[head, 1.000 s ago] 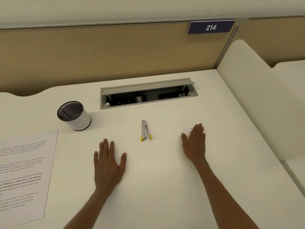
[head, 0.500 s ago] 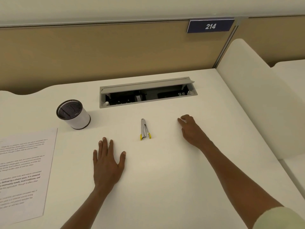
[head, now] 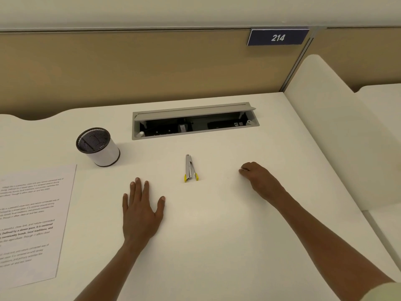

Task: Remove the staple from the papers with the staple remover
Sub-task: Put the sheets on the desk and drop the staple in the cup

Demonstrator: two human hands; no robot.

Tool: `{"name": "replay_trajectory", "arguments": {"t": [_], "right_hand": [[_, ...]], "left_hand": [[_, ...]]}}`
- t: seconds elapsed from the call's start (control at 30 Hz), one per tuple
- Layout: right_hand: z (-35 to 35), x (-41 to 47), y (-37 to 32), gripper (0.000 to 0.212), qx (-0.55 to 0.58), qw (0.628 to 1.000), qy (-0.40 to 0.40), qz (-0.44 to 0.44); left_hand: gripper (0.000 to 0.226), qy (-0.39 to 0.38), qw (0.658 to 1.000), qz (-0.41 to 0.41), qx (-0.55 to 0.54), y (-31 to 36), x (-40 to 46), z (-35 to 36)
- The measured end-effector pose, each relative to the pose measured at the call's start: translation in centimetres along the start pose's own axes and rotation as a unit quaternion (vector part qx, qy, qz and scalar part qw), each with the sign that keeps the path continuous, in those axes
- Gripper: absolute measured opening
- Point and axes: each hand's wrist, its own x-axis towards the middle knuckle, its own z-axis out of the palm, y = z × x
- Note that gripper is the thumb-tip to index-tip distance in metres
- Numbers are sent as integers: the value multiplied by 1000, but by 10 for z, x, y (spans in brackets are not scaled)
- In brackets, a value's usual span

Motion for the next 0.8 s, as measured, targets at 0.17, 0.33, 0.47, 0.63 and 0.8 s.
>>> {"name": "replay_trajectory", "arguments": {"t": [0.17,0.33,0.47,0.63,0.8], "right_hand": [[-6,9,-3,34,30,996,-53,58],[-2,6,-3,25,35,995,-26,89],[4,11,5,21,125,986,82,68],[-8,9,3,15,424,856,125,267],[-6,1,-6,10,724,587,146,332]], "left_hand": [[80,-2,1000,-1,-1,0,0,0],[80,-2,1000,-2,-4,0,0,0],[80,1,1000,0,-4,0,0,1],[80,4,1000,1,-6,0,0,0],[80,0,1000,-1,-5,0,0,0]]}}
